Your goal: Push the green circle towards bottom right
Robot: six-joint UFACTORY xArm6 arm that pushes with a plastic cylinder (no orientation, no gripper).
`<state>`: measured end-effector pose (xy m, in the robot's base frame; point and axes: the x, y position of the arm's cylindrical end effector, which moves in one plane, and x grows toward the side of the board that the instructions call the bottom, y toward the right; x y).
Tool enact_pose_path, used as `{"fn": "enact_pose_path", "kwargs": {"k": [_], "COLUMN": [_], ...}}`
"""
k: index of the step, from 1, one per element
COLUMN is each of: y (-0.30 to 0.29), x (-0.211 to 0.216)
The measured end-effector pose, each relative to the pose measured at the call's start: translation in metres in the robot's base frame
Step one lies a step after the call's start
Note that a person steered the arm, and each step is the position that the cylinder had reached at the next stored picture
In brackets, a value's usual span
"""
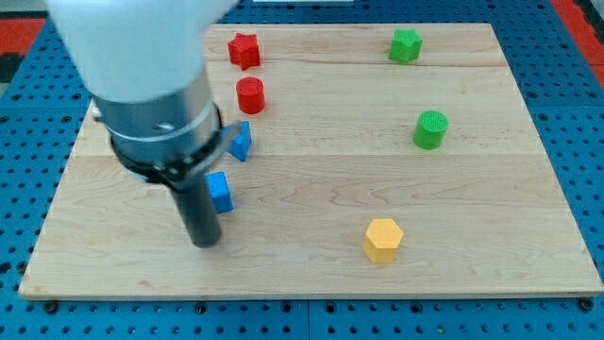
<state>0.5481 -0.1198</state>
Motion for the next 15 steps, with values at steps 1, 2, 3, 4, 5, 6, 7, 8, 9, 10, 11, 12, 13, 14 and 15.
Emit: {"fn": "enact_pose_path", "kwargs": {"k": [1, 2, 3, 4, 5, 6, 7, 8, 9, 10, 11, 12, 13, 14, 15], "y": [-0.015, 0.007, 0.013, 0.043, 0.12, 0.157, 0.239, 0.344, 0.352, 0.292, 0.268, 0.266, 0.226, 0.241, 0.221], "x": [-0.029, -0.045, -0.05, 0.002, 0.012, -0.028, -0.057, -0.091, -0.164, -0.171, -0.119, -0.124, -0.126, -0.068, -0.031]}}
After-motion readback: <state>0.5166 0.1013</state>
